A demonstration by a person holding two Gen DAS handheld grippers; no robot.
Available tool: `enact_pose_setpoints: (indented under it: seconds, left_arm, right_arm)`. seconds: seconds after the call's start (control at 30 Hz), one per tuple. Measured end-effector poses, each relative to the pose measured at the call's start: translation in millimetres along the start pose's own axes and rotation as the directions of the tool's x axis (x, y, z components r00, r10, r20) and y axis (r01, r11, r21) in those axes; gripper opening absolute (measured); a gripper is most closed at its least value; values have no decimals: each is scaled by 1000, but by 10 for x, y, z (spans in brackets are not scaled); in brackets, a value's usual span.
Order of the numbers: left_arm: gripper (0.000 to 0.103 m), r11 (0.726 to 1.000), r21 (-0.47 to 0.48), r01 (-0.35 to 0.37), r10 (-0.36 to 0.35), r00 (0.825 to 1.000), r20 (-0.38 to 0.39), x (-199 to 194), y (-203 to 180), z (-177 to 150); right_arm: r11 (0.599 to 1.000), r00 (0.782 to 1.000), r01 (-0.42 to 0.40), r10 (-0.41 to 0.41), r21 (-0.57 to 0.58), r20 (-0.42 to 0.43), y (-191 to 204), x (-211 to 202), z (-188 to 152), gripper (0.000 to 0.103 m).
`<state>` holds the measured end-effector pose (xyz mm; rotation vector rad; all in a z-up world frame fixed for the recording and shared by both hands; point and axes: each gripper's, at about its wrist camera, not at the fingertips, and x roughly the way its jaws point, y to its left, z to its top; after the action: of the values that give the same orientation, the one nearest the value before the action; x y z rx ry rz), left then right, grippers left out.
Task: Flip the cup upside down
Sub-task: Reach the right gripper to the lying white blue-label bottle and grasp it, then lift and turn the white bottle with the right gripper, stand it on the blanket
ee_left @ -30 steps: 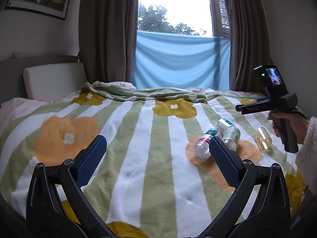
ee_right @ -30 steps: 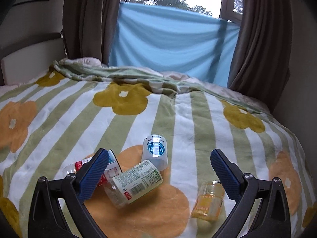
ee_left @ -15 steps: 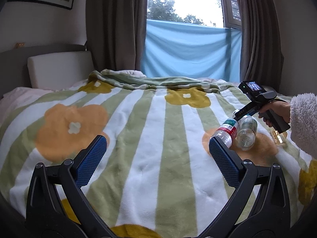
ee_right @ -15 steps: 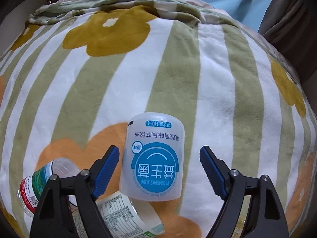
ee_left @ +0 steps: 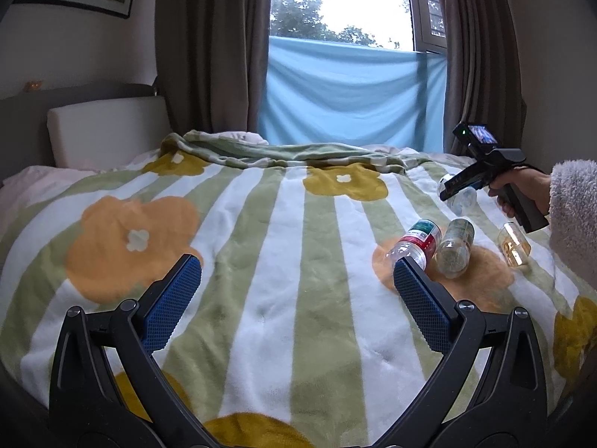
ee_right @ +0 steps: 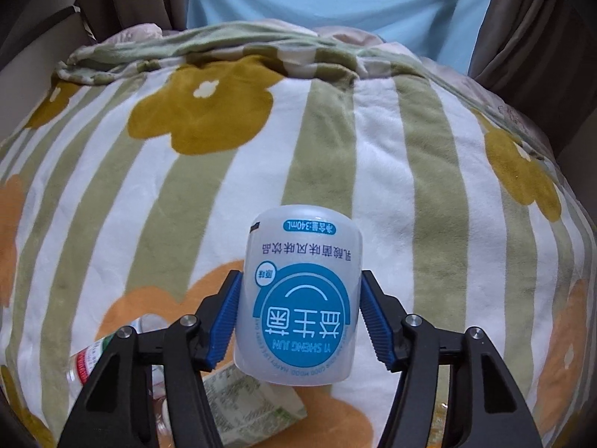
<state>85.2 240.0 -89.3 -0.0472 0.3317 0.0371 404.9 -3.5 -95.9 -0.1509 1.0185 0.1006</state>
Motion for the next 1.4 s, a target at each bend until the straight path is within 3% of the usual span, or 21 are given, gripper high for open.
enact_pose_setpoints:
  seconds: [0.23, 0.43, 0.57, 0.8, 1.03, 1.27, 1.3, 1.37, 1.4]
  left_arm:
    - [103, 999, -2, 45, -45, 999, -20, -128, -9, -12]
    - [103, 998, -6, 66, -66, 997, -44, -231, -11, -29]
    - [103, 997, 1, 73, -73, 995, -64, -297, -11, -40]
    - [103, 997, 13, 82, -80, 989, -125, -370, 29, -136]
    - [103, 997, 10, 81, -78, 978, -195, -340, 100, -210]
    - [103, 994, 8, 111, -107, 972, -211, -343, 96, -188]
    - [103, 993, 12, 118, -113, 970, -216, -346, 85, -177]
    - [103, 992, 28, 119, -110, 968, -225, -334, 54, -153]
    - [103, 992, 34, 119, -108, 967, -229, -328, 42, -143]
  right_arm:
    - [996, 993, -76, 80, -54, 83, 222, -955, -613, 57]
    - [988, 989, -131, 136, -81, 62, 535, -1261, -1367, 57]
    - [978, 978, -205, 206, -45, 27, 768, -1216, -1784, 57]
    - [972, 974, -221, 223, 76, -23, 1034, -877, -2194, 57]
    - [979, 986, -159, 164, 129, -28, 1154, -768, -2273, 57]
    - [965, 976, -179, 198, 192, -85, 1099, -664, -2283, 59]
    - [962, 975, -186, 206, 200, -84, 1084, -664, -2285, 60]
    - [955, 969, -208, 230, 212, -87, 1056, -662, -2290, 79]
    - [950, 966, -221, 245, 221, -86, 1038, -663, -2300, 98]
